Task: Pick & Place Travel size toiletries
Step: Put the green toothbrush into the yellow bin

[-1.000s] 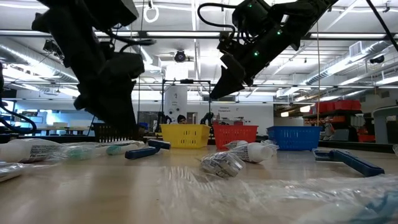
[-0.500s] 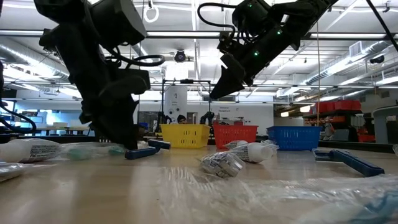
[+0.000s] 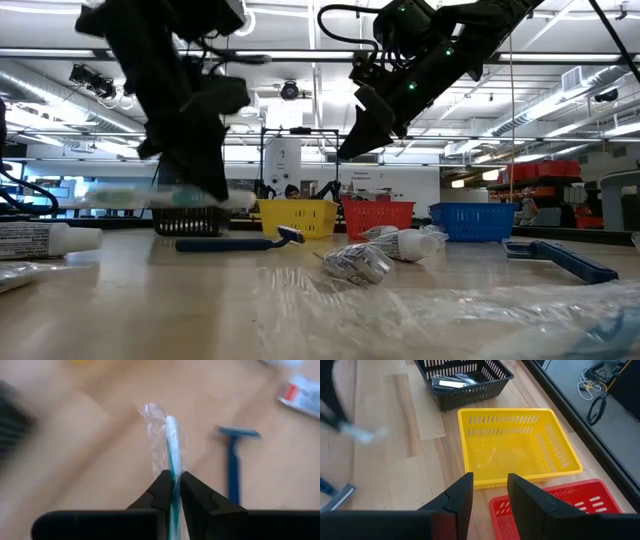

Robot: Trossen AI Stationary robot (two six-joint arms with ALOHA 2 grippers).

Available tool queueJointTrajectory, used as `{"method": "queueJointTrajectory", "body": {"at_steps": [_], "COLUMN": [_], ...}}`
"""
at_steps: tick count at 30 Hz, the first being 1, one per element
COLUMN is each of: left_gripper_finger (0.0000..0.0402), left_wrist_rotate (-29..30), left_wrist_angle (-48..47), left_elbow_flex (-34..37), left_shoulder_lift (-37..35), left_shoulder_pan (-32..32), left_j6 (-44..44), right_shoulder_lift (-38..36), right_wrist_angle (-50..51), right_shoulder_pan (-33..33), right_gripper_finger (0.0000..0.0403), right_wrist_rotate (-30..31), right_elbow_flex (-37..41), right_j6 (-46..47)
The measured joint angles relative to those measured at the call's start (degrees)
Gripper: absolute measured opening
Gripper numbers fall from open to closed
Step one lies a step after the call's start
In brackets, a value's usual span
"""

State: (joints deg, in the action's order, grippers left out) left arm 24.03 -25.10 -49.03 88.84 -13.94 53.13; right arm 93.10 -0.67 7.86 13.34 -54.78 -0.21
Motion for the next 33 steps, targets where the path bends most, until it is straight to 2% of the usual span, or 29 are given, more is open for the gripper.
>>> {"method": "queueJointTrajectory", "body": {"at_steps": [5,9,14,19,23,28,33], "left_gripper_finger": [0.0029,0.0025,0.0035,0.0032,0.0035,0.0034,0.0037], "left_wrist_rotate": [7.13,11.56,7.31,4.16,-0.78,-3.00,-5.65], "left_wrist_angle": [-1.79,4.40,16.13,30.71,42.09,44.79,45.44], "left_elbow_flex": [-3.80,-5.18,-5.19,-5.15,-5.15,-5.21,-5.21], "left_shoulder_lift": [-5.04,-5.85,-3.23,2.07,6.05,9.39,13.24], "left_shoulder_pan": [2.38,6.55,13.93,21.08,26.23,31.36,33.83], "left_j6": [-7.19,-16.00,-27.08,-37.73,-43.52,-43.34,-42.50], "right_shoulder_lift": [0.00,0.00,0.00,0.00,0.00,0.00,0.00], "right_wrist_angle": [-0.40,-0.86,-0.18,5.24,9.49,12.52,12.92], "right_shoulder_pan": [0.00,0.00,0.00,0.00,-0.02,-0.02,-0.02], "right_gripper_finger": [0.0129,0.0129,0.0129,0.0129,0.0129,0.0129,0.0129], "right_wrist_rotate": [0.00,0.00,-0.12,-2.92,-3.05,-3.01,-3.02], "right_elbow_flex": [0.00,0.00,0.00,0.00,0.00,0.00,0.00], "right_j6": [0.00,0.00,1.49,1.83,7.00,14.39,19.56]}}
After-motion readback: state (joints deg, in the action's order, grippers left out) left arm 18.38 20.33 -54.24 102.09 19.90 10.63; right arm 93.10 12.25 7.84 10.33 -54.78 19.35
